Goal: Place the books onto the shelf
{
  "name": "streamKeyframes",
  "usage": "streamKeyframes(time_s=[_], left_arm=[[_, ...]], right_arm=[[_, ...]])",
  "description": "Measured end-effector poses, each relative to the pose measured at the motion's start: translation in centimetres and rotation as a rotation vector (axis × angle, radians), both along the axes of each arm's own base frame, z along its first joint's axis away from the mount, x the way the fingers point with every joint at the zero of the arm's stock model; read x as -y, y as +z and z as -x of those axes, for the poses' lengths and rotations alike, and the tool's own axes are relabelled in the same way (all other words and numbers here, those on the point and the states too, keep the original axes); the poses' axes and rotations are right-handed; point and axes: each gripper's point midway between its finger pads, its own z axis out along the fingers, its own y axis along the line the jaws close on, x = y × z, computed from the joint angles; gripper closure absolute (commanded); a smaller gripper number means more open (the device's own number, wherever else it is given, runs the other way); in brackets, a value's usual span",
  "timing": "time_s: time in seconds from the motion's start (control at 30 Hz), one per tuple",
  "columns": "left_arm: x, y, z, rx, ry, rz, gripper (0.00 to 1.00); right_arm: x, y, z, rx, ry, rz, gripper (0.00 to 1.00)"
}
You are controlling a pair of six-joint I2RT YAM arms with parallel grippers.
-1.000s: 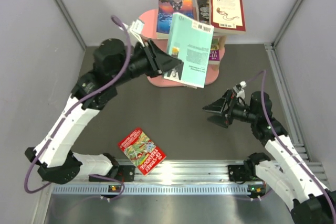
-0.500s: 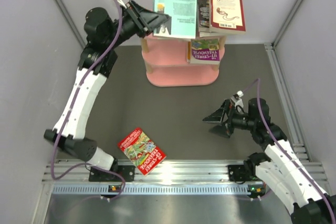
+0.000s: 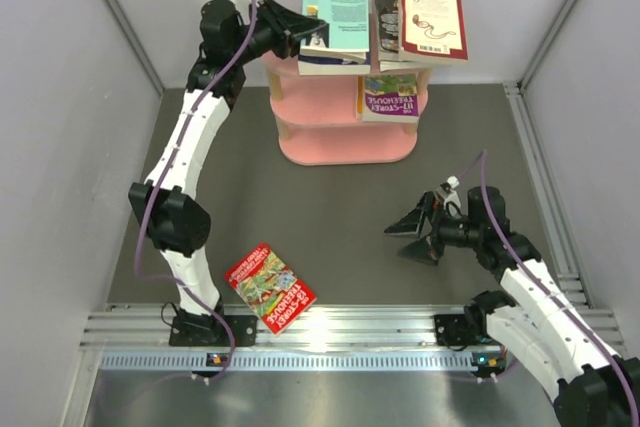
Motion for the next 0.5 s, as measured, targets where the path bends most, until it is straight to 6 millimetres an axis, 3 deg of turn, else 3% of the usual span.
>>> streamKeyframes(time_s=[0.1,0.13,0.2,0.23,0.33,0.5], left_arm=[[-1.2,0.5,-0.3,0.006,0.017,-0.007,0.8],[-1.6,0.4,-0.4,0.003,0.024,-0.013,0.63],[-2.2,0.3,-0.6,0.0,0.035,-0.032,0.49],[-2.5,0.2,-0.6,-0.001,0.041,-0.044,0.3],[-2.9,0.1,-0.5,-0.002,0.046,-0.074,0.2],[-2.8,-0.2,-0.7,0.002,0.032,-0.116,0.17]], right_arm=[[0.0,-0.1,-0.1,-0.005,-0.001,0.002,0.0],[0.0,-0.1,-0.2,-0.007,-0.002,0.002,0.0],[0.0,-0.2,-0.2,-0.008,-0.002,0.002,0.0],[0.0,-0.2,-0.3,-0.007,-0.003,0.001,0.0],[-0.1,-0.1,-0.5,-0.002,-0.003,0.0,0.0],[-0.1,0.1,-0.8,0.01,-0.005,-0.003,0.0]])
